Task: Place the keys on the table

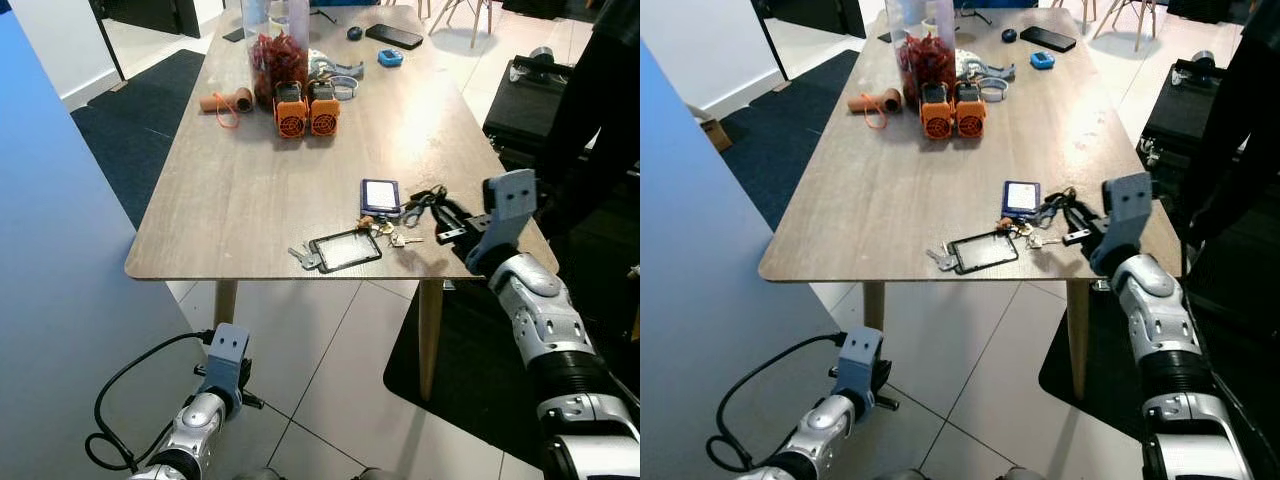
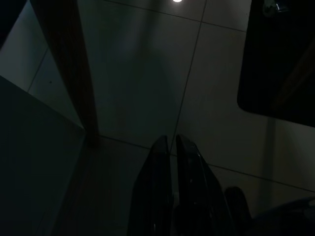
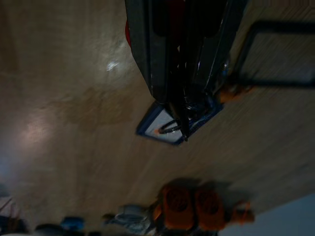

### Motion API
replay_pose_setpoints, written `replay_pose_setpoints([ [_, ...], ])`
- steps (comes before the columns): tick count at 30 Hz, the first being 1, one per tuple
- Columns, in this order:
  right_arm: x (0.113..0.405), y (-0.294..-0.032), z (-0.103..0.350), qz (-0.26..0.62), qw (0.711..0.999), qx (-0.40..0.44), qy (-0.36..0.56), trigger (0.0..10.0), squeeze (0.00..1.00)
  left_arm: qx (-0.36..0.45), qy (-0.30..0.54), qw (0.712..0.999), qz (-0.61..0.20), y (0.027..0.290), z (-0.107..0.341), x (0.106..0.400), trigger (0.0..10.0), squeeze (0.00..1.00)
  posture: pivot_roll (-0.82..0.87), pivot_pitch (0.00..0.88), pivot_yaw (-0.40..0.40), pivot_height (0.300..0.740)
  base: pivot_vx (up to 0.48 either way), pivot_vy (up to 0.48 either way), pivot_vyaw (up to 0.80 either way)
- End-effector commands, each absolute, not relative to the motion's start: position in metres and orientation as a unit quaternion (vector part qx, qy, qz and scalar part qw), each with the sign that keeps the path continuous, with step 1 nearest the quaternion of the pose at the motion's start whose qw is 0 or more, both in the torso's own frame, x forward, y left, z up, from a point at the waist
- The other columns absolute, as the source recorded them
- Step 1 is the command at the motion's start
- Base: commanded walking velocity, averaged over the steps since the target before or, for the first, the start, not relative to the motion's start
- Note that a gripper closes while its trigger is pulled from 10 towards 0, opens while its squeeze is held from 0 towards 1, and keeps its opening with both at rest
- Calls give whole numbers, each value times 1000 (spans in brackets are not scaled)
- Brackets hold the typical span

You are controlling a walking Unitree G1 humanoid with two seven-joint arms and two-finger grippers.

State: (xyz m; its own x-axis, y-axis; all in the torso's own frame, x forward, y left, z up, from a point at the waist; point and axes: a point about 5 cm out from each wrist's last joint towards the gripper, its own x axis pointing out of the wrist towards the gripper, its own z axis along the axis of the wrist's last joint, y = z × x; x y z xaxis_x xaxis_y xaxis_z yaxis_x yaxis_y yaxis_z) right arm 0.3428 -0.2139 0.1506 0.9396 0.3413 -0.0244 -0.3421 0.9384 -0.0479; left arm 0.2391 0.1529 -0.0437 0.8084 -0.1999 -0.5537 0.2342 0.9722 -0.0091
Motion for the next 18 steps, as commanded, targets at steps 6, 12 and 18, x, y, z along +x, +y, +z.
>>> replay_pose_setpoints([
  [6, 337, -200, 142, 213, 974, -61, 42, 10000, 0, 31, 302, 946, -114, 155, -48, 234, 10000, 0, 7, 54, 20, 740, 0, 0, 0],
  [12, 341, -202, 146, 185, 981, -41, 32, 10000, 0, 31, 302, 946, -116, 153, -48, 235, 10000, 0, 3, 55, 26, 740, 0, 0, 0],
  [18, 346, -201, 151, 170, 985, -16, 18, 10000, 0, 32, 300, 946, -117, 152, -46, 238, 10000, 0, -1, 60, 33, 740, 0, 0, 0],
])
